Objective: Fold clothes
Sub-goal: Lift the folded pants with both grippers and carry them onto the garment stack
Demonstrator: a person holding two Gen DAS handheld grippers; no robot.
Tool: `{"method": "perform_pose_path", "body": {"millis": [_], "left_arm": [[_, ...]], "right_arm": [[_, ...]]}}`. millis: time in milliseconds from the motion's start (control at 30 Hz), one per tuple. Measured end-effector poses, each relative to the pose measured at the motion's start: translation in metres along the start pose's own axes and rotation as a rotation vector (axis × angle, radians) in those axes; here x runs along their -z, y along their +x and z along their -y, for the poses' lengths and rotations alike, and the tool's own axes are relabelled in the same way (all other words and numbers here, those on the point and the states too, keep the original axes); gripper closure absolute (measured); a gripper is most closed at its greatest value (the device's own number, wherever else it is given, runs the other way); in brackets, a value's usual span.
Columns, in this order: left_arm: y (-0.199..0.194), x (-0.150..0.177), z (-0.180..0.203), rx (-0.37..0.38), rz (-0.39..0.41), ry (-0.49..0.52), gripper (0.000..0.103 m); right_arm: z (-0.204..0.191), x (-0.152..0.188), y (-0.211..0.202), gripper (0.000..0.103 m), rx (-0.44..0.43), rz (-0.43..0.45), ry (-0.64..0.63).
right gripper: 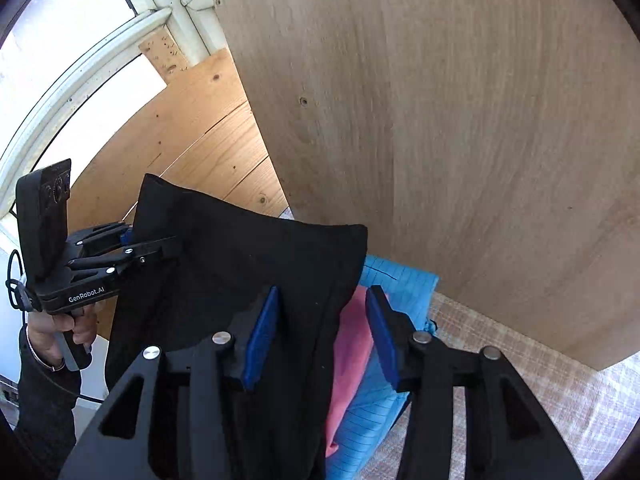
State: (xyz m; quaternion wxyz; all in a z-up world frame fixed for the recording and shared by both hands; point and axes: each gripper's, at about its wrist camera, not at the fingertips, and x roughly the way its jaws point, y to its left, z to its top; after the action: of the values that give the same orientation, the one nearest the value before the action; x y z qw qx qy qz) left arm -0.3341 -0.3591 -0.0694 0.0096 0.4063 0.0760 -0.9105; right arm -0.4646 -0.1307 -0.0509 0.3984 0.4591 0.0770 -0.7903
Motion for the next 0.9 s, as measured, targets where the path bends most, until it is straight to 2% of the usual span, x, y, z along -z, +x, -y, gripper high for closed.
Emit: {"method": "perform_pose_path", "body": {"millis": [100, 200, 233, 267, 300, 333, 367, 433, 500, 600, 700, 800, 900], "left_arm": [[-0.016, -0.002, -0.005, -0.062, 0.043, -0.004, 0.065], [-0.036, -0.001, -0.008, -0.119, 0.112, -0.023, 0.067], [-0.044, 0.001, -0.010, -0.098, 0.136, -0.048, 0.074], [-0.050, 0.004, -0.011, -0.075, 0.157, -0.065, 0.082], [-0.051, 0.008, -0.005, -0.044, 0.167, -0.051, 0.085], [-0.053, 0.012, 0.002, -0.014, 0.177, -0.037, 0.090], [-0.052, 0.015, 0.008, 0.012, 0.181, -0.019, 0.092], [-0.032, 0.018, 0.021, 0.023, 0.137, 0.027, 0.093], [-0.003, 0.007, 0.021, 0.024, 0.074, 0.018, 0.091], [0.021, 0.010, 0.014, -0.064, 0.022, 0.014, 0.090], [0.009, 0.010, 0.003, -0.092, 0.045, -0.029, 0.089], [-0.031, 0.020, 0.011, -0.141, 0.115, -0.006, 0.091], [-0.069, 0.045, 0.028, -0.045, 0.152, 0.006, 0.089]], "right_arm": [[-0.005, 0.006, -0.032, 0.058, 0.072, 0.105, -0.022], [-0.032, 0.012, -0.049, 0.058, 0.034, 0.173, -0.113], [-0.040, 0.013, -0.048, 0.058, 0.022, 0.179, -0.138], [-0.047, 0.014, -0.046, 0.062, 0.011, 0.184, -0.159], [-0.052, 0.014, -0.040, 0.085, 0.025, 0.184, -0.173], [-0.055, 0.014, -0.033, 0.100, 0.050, 0.181, -0.183], [-0.054, 0.015, -0.026, 0.102, 0.058, 0.175, -0.182], [-0.047, 0.015, -0.011, 0.102, 0.055, 0.157, -0.166], [-0.039, 0.016, 0.001, 0.102, 0.058, 0.139, -0.149], [-0.029, 0.021, 0.021, 0.102, 0.121, 0.100, -0.151], [-0.007, 0.014, 0.023, 0.102, 0.175, 0.081, -0.088], [0.007, 0.021, -0.009, 0.100, 0.131, 0.128, -0.024], [0.004, 0.058, -0.051, 0.098, 0.029, 0.162, -0.037]]}}
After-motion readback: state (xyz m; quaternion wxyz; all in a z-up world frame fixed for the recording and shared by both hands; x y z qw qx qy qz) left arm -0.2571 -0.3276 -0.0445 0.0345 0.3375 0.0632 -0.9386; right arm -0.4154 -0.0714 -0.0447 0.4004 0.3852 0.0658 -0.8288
